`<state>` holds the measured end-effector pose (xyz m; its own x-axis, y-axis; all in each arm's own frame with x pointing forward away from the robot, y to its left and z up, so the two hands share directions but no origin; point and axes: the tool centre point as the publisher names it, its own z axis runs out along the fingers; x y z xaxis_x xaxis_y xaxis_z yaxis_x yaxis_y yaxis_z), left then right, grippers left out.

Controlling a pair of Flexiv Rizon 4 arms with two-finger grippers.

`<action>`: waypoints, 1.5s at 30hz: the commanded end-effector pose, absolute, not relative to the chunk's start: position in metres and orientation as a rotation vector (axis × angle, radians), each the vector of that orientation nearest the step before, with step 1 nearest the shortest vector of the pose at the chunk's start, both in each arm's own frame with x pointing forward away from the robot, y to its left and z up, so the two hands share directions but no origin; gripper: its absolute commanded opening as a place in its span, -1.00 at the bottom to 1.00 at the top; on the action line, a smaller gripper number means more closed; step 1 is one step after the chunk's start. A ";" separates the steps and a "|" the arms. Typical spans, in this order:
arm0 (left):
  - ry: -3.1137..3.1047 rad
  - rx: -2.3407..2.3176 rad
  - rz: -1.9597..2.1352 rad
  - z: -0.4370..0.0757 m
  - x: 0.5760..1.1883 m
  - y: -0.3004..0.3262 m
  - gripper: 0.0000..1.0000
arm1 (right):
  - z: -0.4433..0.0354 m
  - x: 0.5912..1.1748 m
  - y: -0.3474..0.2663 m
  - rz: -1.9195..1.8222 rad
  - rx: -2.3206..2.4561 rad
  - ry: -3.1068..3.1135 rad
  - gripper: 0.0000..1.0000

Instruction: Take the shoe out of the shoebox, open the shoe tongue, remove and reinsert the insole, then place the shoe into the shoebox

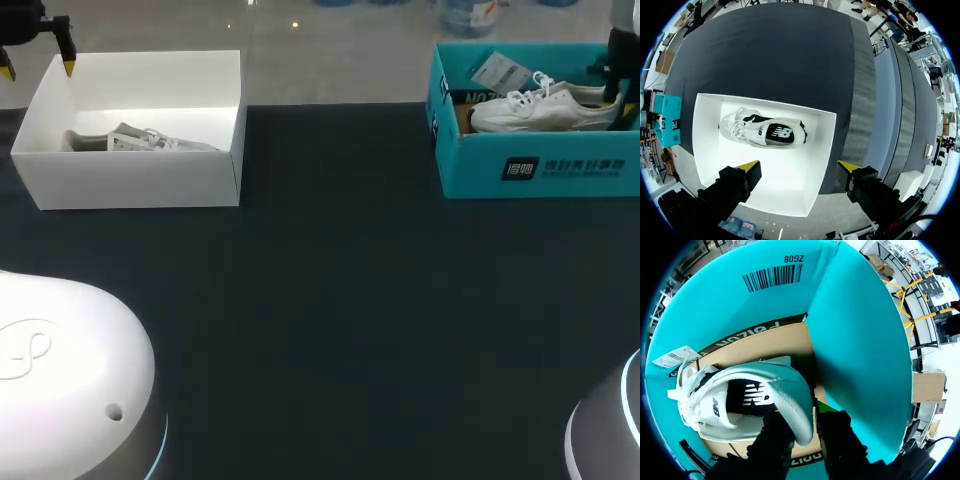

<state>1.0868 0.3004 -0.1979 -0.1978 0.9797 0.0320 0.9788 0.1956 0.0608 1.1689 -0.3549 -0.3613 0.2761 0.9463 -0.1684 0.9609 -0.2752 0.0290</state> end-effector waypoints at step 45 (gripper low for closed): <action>2.418 1.981 0.108 -0.198 1.086 0.301 1.00 | -0.178 1.176 -0.334 -0.262 2.413 1.804 -1.00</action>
